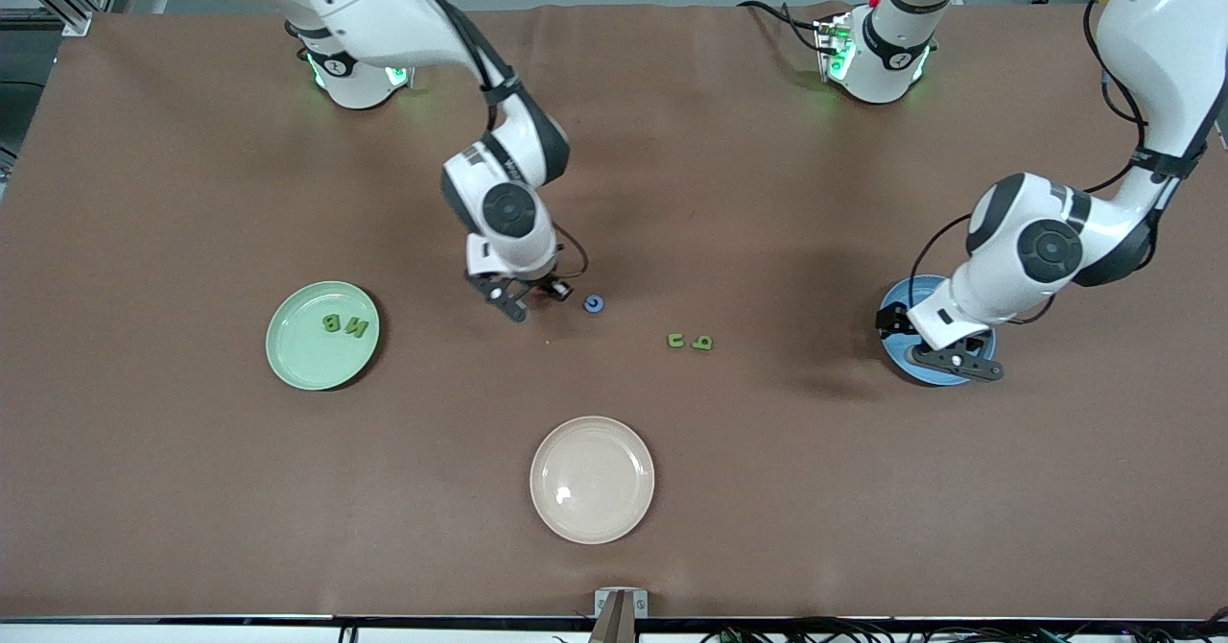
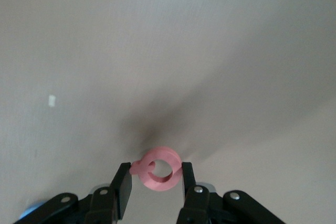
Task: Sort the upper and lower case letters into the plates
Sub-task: 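Drop the pink letter on the green plate while the left gripper returns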
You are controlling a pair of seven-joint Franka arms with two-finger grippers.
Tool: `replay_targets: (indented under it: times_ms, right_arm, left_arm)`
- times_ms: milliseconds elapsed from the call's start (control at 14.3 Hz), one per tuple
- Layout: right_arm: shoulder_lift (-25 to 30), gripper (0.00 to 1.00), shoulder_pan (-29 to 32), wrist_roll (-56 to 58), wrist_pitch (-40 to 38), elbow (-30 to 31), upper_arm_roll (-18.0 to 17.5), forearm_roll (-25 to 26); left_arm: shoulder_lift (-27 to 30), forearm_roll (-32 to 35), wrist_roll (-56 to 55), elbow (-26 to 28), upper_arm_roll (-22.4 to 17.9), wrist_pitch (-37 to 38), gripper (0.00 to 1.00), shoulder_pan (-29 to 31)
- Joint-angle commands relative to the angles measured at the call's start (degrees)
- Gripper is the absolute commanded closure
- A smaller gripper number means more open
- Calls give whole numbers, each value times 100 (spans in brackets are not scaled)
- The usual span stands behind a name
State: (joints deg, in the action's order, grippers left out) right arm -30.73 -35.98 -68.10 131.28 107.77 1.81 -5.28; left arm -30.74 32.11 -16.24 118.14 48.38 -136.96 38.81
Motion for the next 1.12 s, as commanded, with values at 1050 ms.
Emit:
replay_targets:
  times_ms: [1050]
  right_arm:
    - [1227,99,3562,5816,451,1659,-76,317]
  left_arm:
    - [-1179,15,-3755,-2145,-1487,768,0,-4248]
